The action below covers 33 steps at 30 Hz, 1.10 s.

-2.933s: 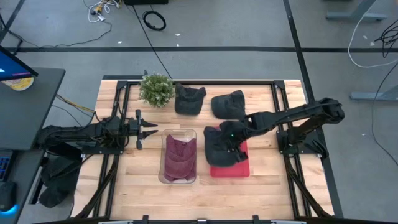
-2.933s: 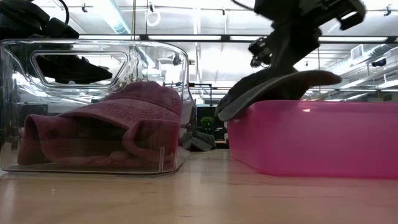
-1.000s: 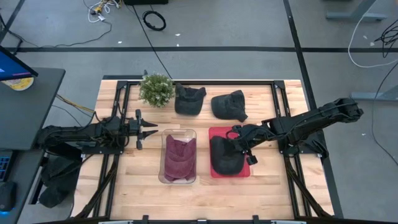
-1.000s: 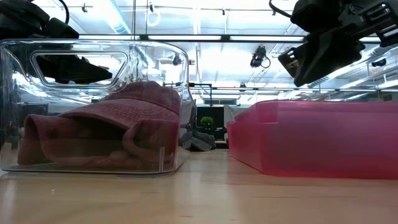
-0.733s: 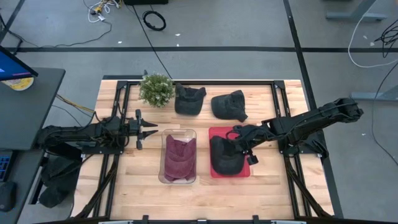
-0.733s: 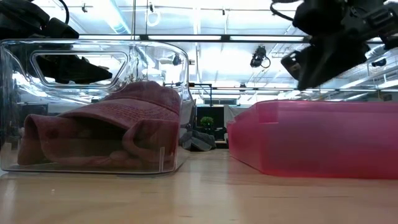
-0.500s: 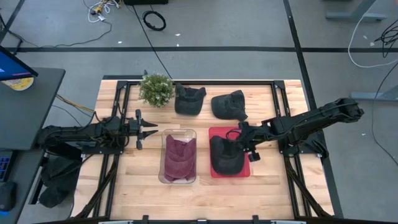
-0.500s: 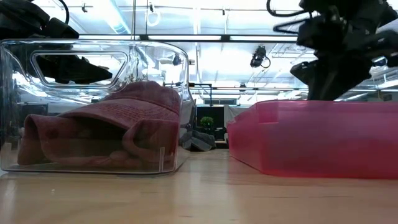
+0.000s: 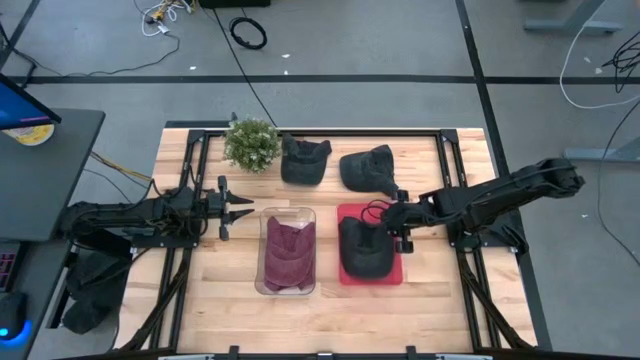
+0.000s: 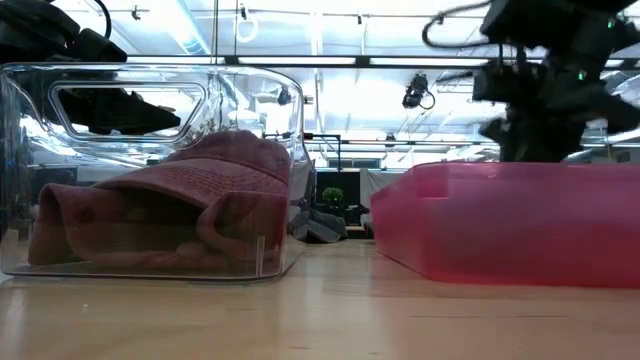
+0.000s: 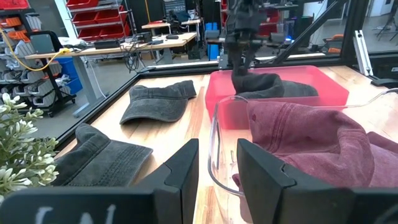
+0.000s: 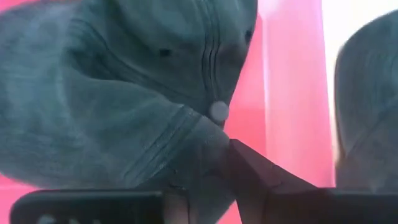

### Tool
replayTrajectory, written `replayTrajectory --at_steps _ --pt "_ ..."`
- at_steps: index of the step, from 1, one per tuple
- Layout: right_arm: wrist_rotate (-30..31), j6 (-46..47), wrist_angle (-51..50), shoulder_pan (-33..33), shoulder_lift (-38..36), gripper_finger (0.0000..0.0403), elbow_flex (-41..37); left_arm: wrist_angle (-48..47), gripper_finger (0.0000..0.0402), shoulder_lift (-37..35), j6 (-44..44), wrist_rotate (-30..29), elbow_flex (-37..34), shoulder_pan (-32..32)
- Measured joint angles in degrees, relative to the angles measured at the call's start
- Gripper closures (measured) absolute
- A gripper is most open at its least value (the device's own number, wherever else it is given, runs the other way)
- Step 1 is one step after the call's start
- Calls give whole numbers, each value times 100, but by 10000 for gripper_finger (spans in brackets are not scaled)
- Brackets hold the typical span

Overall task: Pick & Place hat
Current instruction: Put the black cap into the red bin, then put the right black cap into the red bin

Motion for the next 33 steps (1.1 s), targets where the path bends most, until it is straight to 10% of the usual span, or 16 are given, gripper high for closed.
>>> replayTrajectory --at_steps 22,33 --pt "-762 -641 1476 -585 267 332 -592 -4 287 0 2 0 0 0" --pt "328 -968 1406 -594 162 332 169 -2 287 0 2 -1 0 -1"
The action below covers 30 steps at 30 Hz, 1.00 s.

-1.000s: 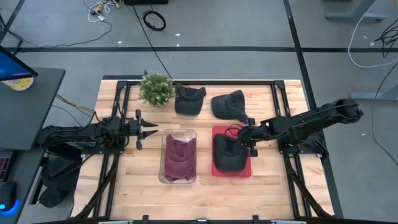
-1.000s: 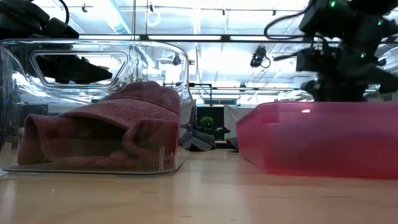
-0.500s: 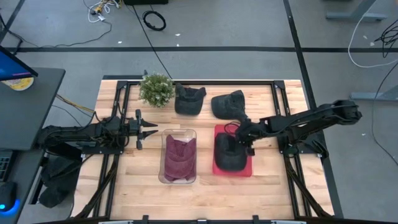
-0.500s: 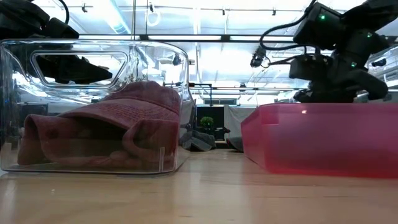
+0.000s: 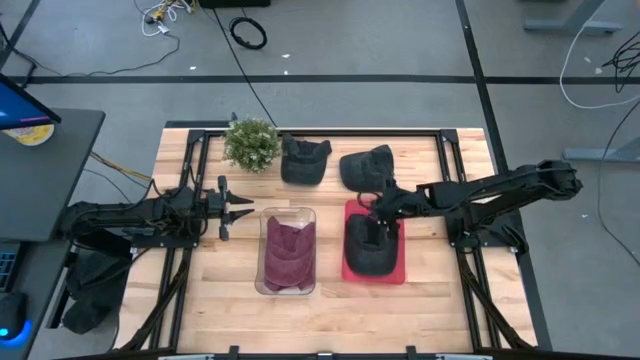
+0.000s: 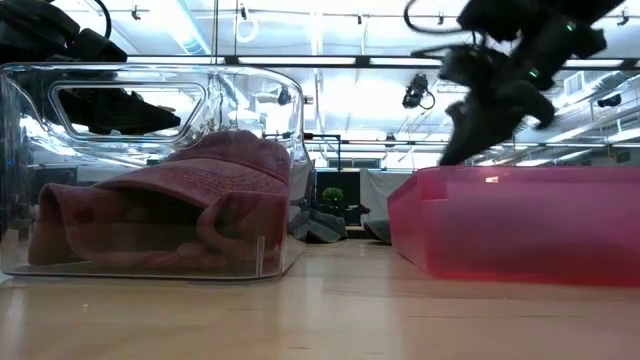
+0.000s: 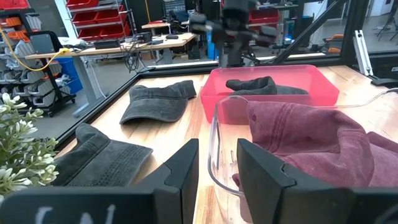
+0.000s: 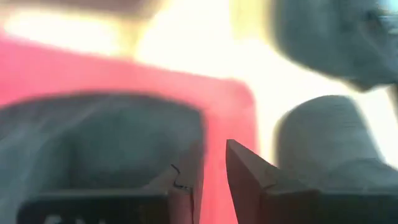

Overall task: Pick & Place hat
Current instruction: Put the right black cap into the red bin

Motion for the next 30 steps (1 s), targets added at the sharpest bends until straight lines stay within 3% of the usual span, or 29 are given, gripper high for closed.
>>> replayTrajectory --at_steps 3,11,22,30 --pt "438 413 -111 -175 0 332 330 0 287 0 0 1 0 -1" --pt "481 1479 -315 -1187 1 311 588 0 287 0 0 1 0 -1" --pt "464 2419 -119 -2073 120 207 550 0 287 -2 0 1 0 1" --pt "-28 2293 395 -2679 1107 158 550 1 287 -1 -1 0 0 1"
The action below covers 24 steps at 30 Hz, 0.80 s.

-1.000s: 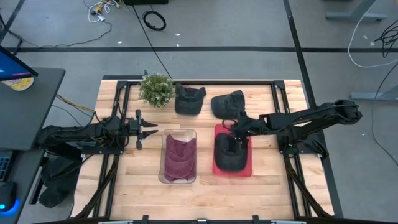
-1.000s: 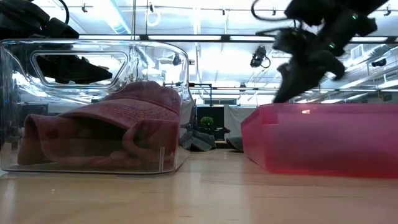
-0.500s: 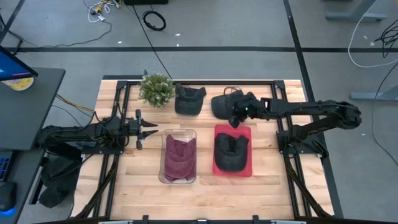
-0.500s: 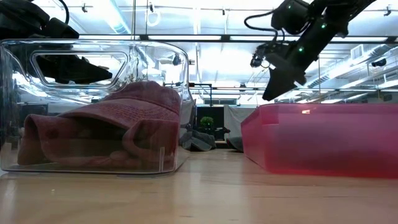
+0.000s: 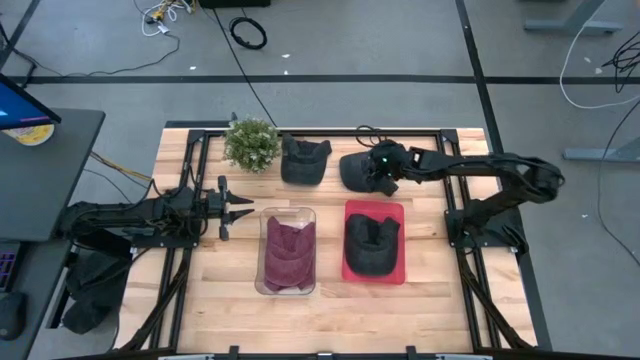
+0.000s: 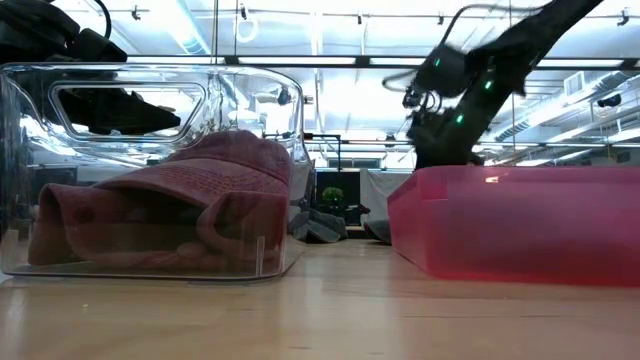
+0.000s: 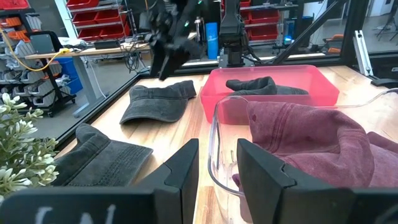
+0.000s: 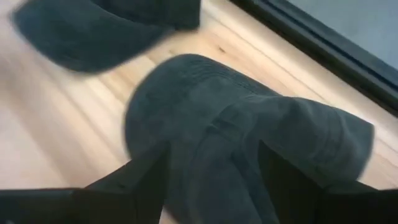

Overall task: Pick & Place hat
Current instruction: Put the right black cap into the red bin

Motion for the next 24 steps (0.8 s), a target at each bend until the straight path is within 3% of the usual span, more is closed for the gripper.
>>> replayTrajectory --at_steps 9,24 --pt "-632 -26 292 -711 732 159 -2 -1 287 -1 1 1 0 0" --pt "-1352 18 874 -685 858 213 -2 -1 287 0 -1 -1 0 0"
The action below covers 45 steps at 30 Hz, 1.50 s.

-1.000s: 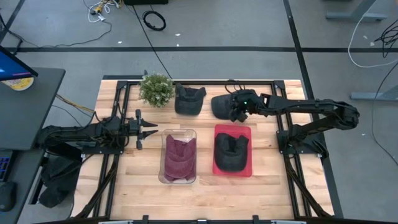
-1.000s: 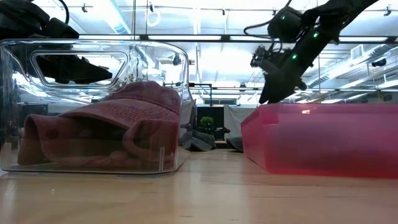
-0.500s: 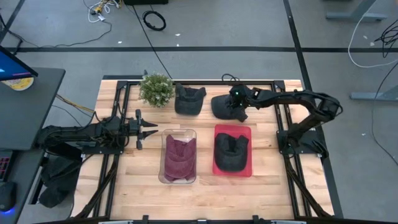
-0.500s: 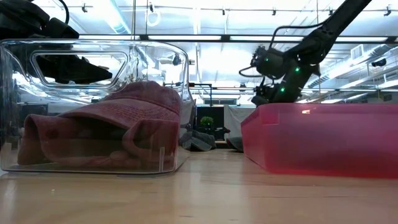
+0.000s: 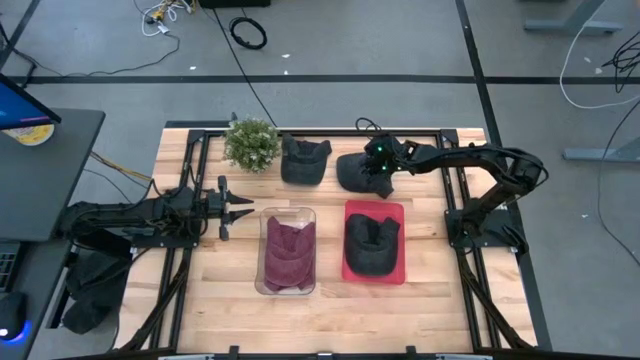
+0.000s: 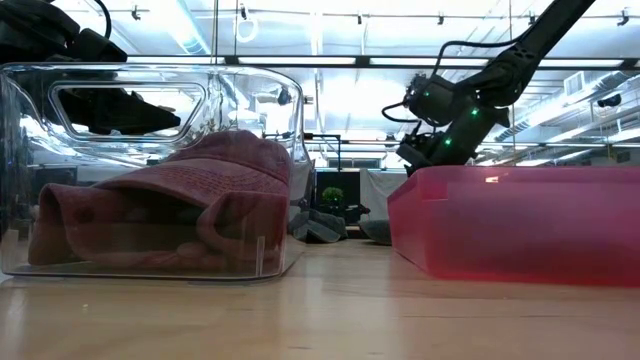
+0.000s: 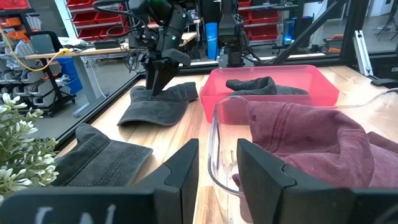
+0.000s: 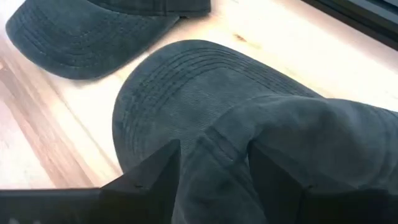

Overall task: Pick & Place hat
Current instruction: Put the right black cap into the red bin

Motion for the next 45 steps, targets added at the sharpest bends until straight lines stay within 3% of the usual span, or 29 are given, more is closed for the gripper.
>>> replayTrajectory --at_steps 10,20,28,35,45 --pt "-4 -167 -77 1 0 271 0 0 287 0 0 0 0 -2" --pt "-26 -1251 -210 1 0 393 0 0 287 1 0 2 0 0" --pt "-208 -2076 -287 1 -179 398 0 0 287 0 0 2 0 0" --pt "-199 -2174 -458 78 -1015 400 0 0 287 1 0 2 0 -2" --pt "-105 -2765 -1149 1106 -2437 401 0 0 287 2 2 2 0 0"
